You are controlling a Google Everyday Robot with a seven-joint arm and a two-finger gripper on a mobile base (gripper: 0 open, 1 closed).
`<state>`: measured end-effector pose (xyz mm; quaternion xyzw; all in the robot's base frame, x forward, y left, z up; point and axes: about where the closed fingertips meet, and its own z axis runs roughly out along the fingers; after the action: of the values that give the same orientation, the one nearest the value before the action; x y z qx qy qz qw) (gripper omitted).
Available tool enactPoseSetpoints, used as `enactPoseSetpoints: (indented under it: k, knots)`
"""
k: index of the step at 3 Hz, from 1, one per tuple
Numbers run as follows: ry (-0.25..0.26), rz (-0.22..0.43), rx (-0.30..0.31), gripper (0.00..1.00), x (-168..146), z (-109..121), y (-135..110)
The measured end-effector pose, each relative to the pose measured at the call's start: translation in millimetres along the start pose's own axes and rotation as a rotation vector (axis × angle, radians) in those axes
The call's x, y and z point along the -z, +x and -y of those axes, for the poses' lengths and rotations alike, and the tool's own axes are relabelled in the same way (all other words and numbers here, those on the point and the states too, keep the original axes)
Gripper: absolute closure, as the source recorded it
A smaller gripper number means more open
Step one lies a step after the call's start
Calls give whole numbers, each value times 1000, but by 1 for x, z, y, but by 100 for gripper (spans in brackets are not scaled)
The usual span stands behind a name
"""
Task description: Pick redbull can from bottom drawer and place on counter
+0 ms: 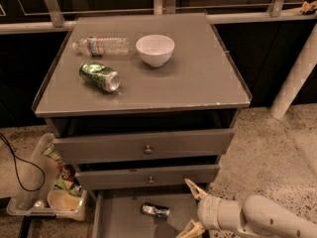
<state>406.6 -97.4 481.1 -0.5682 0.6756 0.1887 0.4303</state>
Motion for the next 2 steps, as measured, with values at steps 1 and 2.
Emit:
enactPoseSetpoints:
  k: [1,2]
  knots:
    - [26,-20,34,0,-15,4,20]
    - [11,-35,51,0,-49,12,70]
